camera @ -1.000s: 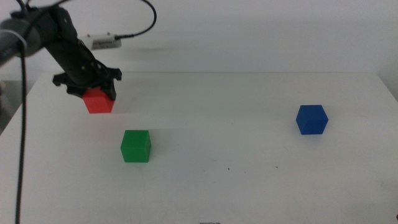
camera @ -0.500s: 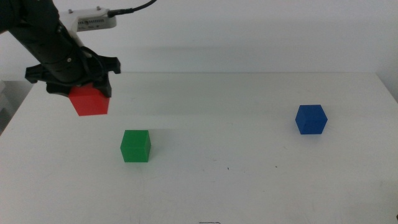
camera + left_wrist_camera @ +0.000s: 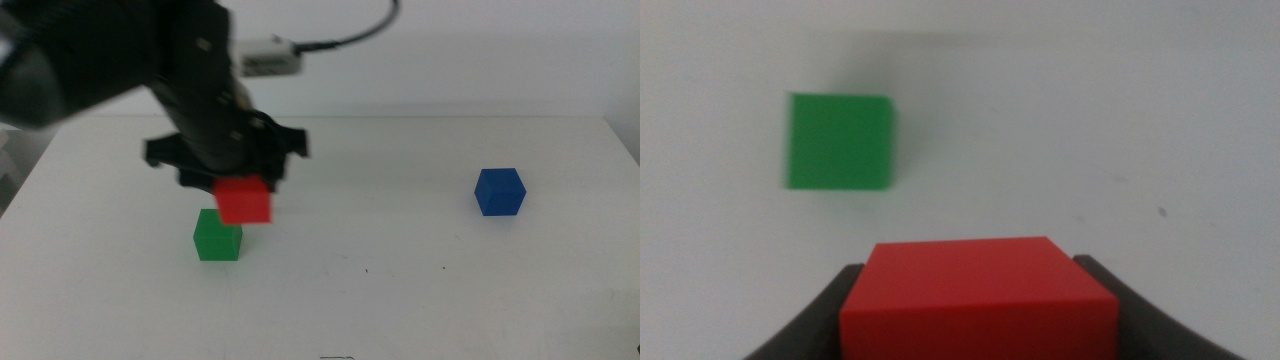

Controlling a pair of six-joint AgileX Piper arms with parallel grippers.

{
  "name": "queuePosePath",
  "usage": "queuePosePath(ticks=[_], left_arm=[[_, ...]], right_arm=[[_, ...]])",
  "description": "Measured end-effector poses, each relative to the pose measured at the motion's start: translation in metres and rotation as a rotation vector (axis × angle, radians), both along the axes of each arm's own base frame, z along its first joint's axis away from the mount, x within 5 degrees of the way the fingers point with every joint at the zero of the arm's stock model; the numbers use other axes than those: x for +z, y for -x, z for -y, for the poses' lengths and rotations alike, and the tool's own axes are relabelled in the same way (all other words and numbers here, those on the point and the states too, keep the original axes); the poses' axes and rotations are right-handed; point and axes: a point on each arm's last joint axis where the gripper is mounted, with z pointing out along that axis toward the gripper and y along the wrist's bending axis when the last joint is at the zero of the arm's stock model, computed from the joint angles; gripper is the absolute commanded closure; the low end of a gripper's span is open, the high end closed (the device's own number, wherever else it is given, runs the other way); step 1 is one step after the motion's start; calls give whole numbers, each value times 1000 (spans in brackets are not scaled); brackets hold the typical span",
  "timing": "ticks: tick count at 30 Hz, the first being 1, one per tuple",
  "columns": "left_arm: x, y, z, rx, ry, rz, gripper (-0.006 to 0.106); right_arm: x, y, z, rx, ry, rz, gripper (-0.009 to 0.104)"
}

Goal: Stack red cubes first, then green, then blue cubes in a specific spot.

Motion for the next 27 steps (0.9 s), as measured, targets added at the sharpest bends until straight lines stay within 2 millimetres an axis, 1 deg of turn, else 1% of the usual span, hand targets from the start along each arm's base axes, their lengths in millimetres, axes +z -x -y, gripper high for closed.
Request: queuePosePath(ticks=[7, 12, 16, 21, 24, 27], left_arm=[[-23, 15, 51, -36, 7, -11, 102], [-42, 22, 77, -16, 20, -45, 102], [-62, 24, 90, 8, 6, -83, 102], [-86, 21, 100, 11, -26, -120, 102], [-96, 20, 102, 13, -38, -138, 102], [-101, 19, 103, 14, -46, -148, 102]], right_arm=[[0, 0, 0, 0, 0, 0, 10], [0, 0, 0, 0, 0, 0, 10], [0, 0, 0, 0, 0, 0, 10], [0, 0, 0, 0, 0, 0, 10], [0, 0, 0, 0, 0, 0, 10], [0, 0, 0, 0, 0, 0, 10]])
